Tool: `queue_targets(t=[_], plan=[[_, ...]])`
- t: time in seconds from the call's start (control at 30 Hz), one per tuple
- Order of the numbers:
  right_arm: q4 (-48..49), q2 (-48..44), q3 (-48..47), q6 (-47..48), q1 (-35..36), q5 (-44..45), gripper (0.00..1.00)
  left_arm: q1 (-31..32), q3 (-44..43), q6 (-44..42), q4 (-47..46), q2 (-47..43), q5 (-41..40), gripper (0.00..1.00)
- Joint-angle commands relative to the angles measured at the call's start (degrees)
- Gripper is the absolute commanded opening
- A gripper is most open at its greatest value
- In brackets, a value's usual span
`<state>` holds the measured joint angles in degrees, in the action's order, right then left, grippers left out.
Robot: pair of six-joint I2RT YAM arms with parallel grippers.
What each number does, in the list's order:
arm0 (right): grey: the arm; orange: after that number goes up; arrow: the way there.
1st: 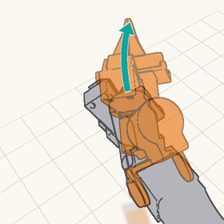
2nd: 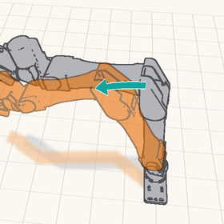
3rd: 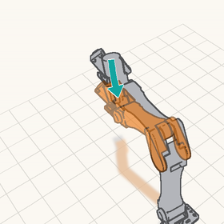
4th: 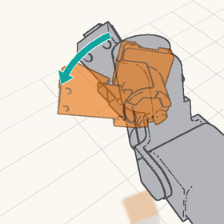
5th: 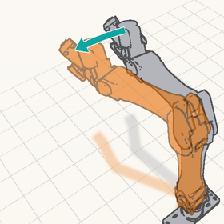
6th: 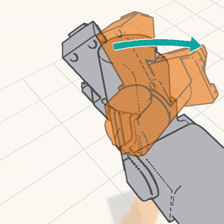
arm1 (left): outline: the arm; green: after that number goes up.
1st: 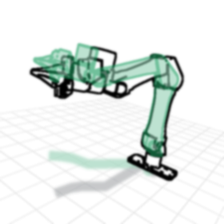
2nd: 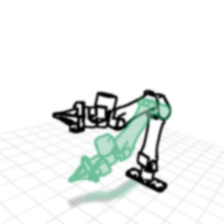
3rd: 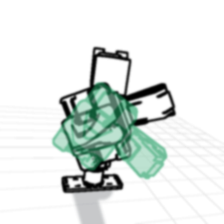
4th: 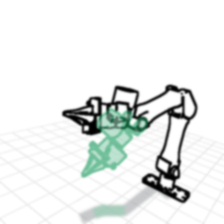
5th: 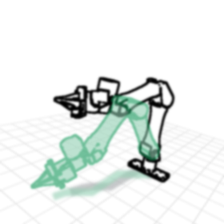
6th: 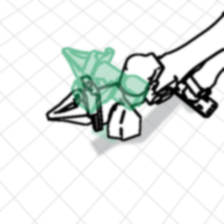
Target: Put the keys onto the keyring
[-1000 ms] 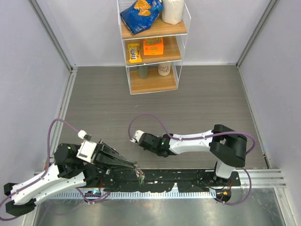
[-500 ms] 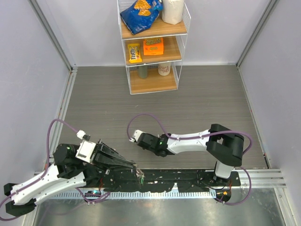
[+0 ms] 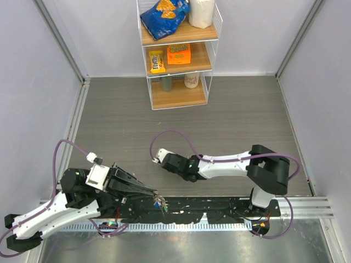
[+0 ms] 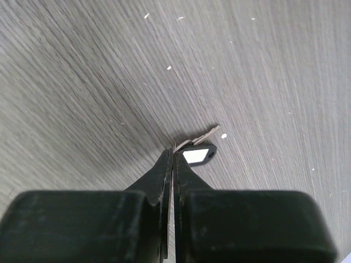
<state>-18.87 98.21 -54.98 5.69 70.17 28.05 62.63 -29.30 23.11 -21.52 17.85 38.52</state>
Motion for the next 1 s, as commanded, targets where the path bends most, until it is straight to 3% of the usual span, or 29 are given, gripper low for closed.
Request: queue_targets(t=[0.0, 0.37, 0.6, 0.8, 0.97], plan=[[1.12, -10.65, 1.54, -2.26, 0.05, 0.51, 0.05, 0.12, -0.41, -0.88, -1.51, -0.09, -1.08, 0.00], [-1.08, -38.42, 7.17, -5.43, 0.05, -13.81, 0.06, 0.12, -0.41, -0.26, -2.83, 0.79, -0.38, 0.00], [-0.72, -53.28, 7.87, -2.71, 0.05, -26.81, 0.06, 0.12, -0.15, 0.61, -4.41, 1.66, -0.03, 0.00], [-2.04, -59.89, 5.24, 2.29, 0.05, -38.06, 0.06, 0.21, -0.23, 1.67, -6.08, 2.54, 1.20, 0.00], [-2.57, -58.05, 0.59, 6.25, 0.05, -46.77, 0.05, 0.12, -0.32, 2.55, -8.01, 3.51, 1.73, 0.00]])
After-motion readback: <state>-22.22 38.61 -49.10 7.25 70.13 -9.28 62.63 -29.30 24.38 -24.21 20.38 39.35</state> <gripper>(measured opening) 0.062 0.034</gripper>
